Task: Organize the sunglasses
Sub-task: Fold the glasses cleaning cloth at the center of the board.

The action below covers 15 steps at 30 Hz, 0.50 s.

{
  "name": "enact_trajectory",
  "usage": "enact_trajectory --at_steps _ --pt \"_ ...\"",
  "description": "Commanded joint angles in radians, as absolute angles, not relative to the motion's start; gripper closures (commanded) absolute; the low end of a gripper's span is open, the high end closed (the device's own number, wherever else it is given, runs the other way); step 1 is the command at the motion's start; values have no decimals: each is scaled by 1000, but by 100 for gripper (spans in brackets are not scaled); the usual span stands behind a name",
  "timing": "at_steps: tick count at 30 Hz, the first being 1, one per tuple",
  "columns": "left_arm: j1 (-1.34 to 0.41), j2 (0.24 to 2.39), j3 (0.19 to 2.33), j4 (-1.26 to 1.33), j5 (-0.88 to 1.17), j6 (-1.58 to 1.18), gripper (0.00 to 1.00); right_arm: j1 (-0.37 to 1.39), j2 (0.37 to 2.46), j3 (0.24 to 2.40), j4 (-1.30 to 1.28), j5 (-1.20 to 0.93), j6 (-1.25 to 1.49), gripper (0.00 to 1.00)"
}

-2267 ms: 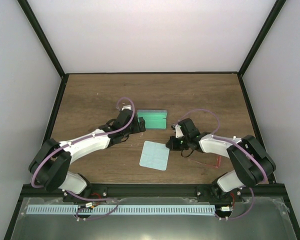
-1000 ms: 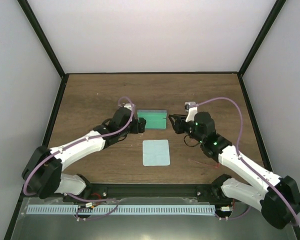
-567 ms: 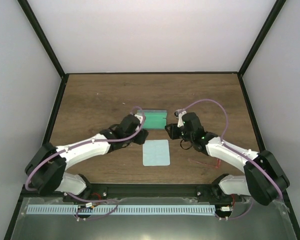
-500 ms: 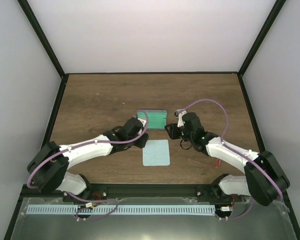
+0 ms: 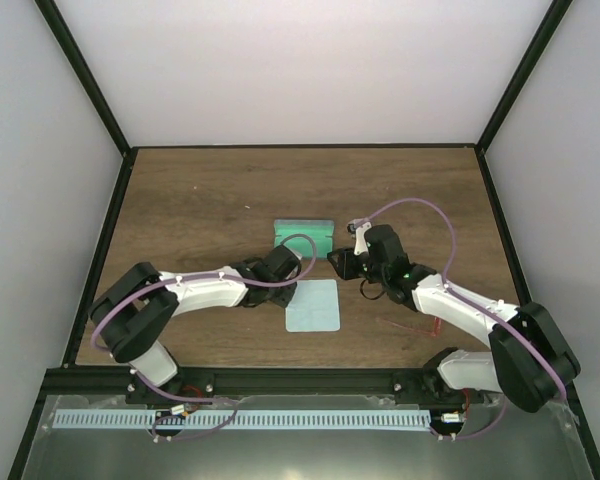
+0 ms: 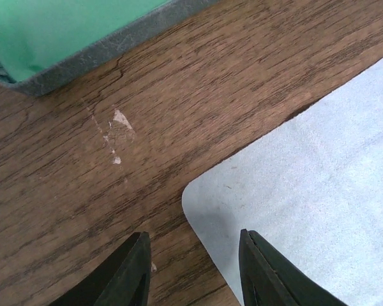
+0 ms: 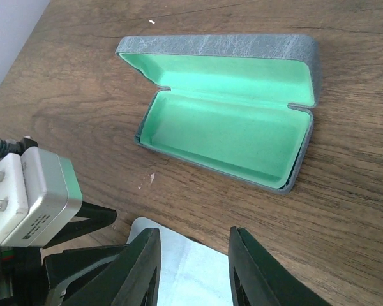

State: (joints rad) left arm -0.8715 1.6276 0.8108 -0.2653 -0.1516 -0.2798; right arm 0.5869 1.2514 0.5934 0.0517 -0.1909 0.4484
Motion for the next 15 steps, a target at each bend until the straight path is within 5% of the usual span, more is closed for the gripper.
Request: enact_trajectory --at_steps 1,15 --pt "-872 1641 834 -240 -134 -254 59 594 1245 612 51 -210 437 69" --pt "-806 1669 836 -199 -59 -256 63 593 1279 618 59 -248 435 68"
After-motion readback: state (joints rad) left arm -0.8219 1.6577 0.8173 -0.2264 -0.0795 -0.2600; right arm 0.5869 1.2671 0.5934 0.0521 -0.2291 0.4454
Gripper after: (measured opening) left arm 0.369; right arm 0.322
